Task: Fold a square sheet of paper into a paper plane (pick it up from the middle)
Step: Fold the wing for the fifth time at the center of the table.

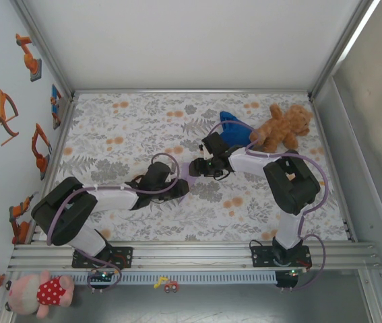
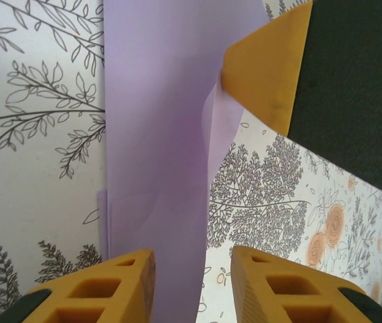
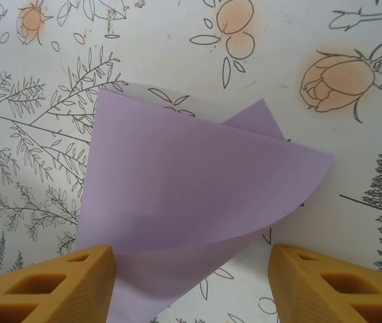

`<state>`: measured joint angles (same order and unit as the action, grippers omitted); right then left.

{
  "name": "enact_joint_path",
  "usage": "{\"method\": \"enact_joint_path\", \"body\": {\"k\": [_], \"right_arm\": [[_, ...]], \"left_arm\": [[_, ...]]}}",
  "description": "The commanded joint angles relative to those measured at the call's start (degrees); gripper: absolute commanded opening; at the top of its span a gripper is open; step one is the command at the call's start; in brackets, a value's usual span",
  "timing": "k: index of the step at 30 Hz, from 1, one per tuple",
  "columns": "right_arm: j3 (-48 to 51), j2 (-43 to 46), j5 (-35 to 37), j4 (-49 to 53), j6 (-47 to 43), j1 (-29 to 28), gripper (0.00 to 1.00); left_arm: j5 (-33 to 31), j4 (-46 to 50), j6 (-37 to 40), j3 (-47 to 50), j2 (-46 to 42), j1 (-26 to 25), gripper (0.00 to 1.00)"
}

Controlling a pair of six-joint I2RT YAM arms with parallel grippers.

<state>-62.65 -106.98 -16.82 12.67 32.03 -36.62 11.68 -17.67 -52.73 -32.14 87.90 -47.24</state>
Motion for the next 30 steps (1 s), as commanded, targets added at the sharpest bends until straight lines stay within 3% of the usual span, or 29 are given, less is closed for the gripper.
{"method": "enact_joint_path", "body": {"k": [1,17,30], "right_arm": [[-0.21,-3.68,-0.76,-0.36,-0.31,-1.79,0.61],[-0.04,1.98,-1.45,-0.46,-0.4,-1.79,0.63],[3.55,7.39,-2.77,-3.32,-4.91,-0.9,0.67]], "left_arm": [[-1.19,3.85,1.42,-1.85,1.23,-0.22,0.34],[-1.93,1.12,0.39,1.46,3.28,-0.26,0.23],[0.16,-13.25,-1.14,8.81,4.2,0.47,0.19]]}}
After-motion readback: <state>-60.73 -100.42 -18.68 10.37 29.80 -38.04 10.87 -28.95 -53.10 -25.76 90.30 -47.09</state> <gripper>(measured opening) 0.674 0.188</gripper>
